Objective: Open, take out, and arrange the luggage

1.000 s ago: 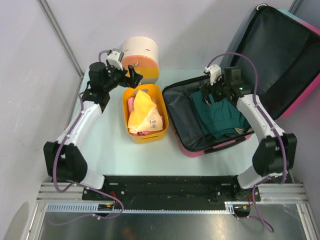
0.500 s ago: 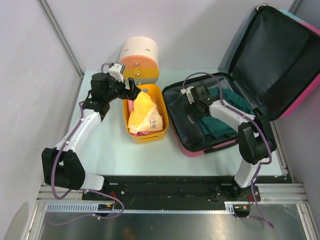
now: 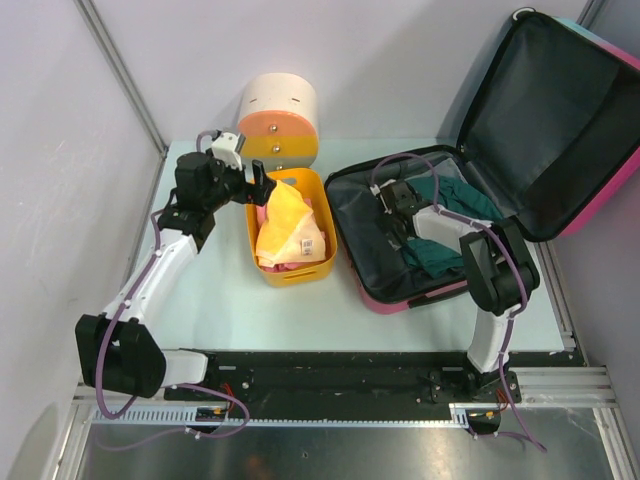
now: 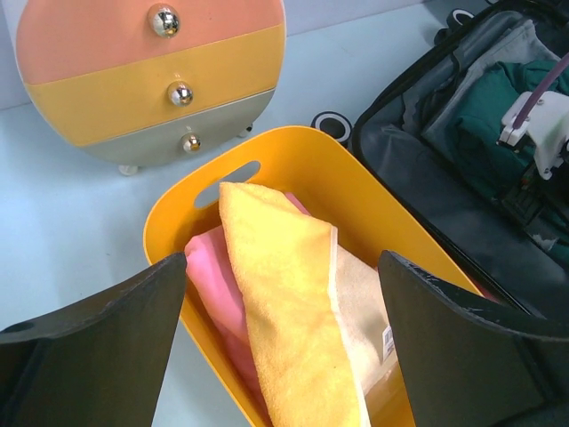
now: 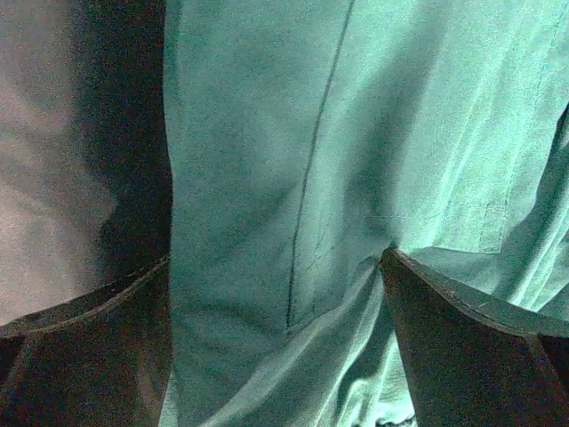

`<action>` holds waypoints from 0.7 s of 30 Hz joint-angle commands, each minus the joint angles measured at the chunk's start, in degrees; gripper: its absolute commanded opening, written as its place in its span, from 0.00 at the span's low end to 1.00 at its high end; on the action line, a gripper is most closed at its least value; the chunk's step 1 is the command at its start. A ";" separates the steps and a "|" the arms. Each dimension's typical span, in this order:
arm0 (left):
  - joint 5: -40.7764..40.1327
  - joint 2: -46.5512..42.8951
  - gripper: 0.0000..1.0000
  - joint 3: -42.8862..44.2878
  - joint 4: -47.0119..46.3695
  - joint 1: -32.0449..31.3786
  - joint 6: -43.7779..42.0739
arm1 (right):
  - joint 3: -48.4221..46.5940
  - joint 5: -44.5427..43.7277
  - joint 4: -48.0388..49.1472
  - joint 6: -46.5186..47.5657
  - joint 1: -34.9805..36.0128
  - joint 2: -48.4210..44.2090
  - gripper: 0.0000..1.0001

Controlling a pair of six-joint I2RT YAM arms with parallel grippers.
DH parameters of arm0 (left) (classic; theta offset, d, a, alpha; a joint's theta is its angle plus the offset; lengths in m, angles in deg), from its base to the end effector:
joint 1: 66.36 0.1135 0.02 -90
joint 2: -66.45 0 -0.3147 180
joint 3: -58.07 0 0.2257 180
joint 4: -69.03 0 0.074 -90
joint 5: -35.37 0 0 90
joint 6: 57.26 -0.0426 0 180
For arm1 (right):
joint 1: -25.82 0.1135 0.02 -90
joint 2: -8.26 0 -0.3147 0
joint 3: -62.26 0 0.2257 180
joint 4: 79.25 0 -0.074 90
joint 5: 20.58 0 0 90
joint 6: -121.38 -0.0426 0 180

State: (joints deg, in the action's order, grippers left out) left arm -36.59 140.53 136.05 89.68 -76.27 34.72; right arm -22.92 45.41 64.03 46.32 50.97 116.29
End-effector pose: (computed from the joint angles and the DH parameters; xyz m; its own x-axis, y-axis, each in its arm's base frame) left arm 0.2622 -0.0592 0.3985 -0.2995 0.0190 -0.9539 0.4457 0.8868 -0.1223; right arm 0.3537 0.1469 0.2277 -0.7021 -0.5898 -0.3989 -0.3961 0.7891 -0.4696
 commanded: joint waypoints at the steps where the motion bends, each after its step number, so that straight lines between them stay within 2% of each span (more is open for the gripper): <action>1: -0.82 -1.66 0.93 -0.25 -0.67 0.33 -3.30 | 1.11 1.25 -2.60 -2.11 -2.90 1.75 0.88; 2: -0.82 -1.66 0.93 -0.16 -0.75 0.33 -3.21 | 1.03 1.42 -2.35 -1.50 -3.69 1.57 0.85; 3: -0.64 -1.40 0.93 -0.16 -0.75 0.33 -3.03 | 1.03 1.42 -1.99 -1.06 -3.96 1.22 0.77; 5: -0.46 -1.22 0.93 0.01 -0.75 0.33 -2.86 | 0.94 2.12 -0.76 0.17 -3.53 -0.44 0.71; 6: -0.38 -0.87 0.92 0.10 -0.75 0.33 -2.68 | 0.94 3.26 -0.59 0.61 -3.70 -1.32 0.55; 8: 0.15 -0.61 0.92 0.28 -0.67 0.33 -2.51 | 0.85 8.44 -0.67 1.05 -3.61 -4.66 0.38; 13: 0.76 -0.43 0.91 0.98 -0.75 0.42 -2.50 | 0.68 17.74 -2.69 1.59 -4.75 -10.64 0.29; 16: 0.85 -0.52 0.91 0.98 -0.75 0.33 -2.51 | 0.59 20.22 -3.05 1.50 -6.16 -13.45 0.12; 17: 1.03 -0.35 0.91 0.89 -0.75 0.42 -2.42 | 0.59 20.23 -2.79 1.41 -6.68 -14.41 0.00; 21: 1.73 -0.08 0.91 0.98 -0.67 0.42 -2.33 | -0.55 23.30 -2.70 0.79 -9.23 -16.00 0.00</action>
State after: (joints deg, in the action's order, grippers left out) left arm -36.35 140.57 136.03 89.73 -76.16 33.95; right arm -22.13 63.20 61.19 47.85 43.27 103.76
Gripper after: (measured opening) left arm 0.911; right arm 0.058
